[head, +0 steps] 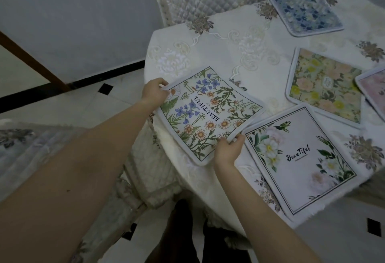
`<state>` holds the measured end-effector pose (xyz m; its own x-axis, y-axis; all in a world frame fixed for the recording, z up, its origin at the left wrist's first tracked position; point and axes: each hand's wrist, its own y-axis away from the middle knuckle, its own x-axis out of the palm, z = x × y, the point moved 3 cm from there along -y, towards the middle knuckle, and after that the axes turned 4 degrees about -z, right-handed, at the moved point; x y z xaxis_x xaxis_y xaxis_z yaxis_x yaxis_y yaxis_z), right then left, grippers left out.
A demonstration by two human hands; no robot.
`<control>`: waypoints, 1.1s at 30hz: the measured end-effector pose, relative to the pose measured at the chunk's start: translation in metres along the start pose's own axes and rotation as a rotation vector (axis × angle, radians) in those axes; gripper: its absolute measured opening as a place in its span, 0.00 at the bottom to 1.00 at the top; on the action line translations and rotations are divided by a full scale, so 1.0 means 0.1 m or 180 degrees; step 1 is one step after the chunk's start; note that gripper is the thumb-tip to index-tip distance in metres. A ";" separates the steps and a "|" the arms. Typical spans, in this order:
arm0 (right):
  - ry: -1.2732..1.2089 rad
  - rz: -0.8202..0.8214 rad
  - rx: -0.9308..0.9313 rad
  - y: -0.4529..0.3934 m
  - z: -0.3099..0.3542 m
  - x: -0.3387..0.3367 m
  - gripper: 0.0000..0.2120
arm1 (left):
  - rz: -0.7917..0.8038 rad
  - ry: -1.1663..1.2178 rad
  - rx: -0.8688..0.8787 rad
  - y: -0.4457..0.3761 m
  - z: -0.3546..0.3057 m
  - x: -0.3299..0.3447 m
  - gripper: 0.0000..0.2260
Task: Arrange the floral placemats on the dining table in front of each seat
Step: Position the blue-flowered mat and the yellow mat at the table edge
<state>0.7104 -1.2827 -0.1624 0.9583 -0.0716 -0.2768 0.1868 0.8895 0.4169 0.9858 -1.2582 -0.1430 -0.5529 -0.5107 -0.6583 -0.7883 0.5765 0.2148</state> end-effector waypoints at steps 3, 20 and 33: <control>-0.0213 -0.0117 0.0050 0.03 -0.08 0.04 0.15 | -0.0287 0.0643 -0.0654 0.01 0.18 0.02 0.11; 0.0048 0.0160 0.0814 0.23 -0.25 0.15 0.15 | -0.0174 0.0662 -0.0887 0.15 0.34 0.12 0.17; 0.0680 0.0676 0.0674 -0.13 -0.15 -0.19 0.03 | -0.0252 0.0371 -0.0734 0.49 0.40 0.17 0.16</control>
<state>0.6864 -1.2858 -0.1753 0.9178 0.2204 -0.3301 0.0507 0.7598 0.6482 0.9487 -1.2129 -0.1722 -0.5040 -0.6262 -0.5949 -0.8636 0.3782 0.3335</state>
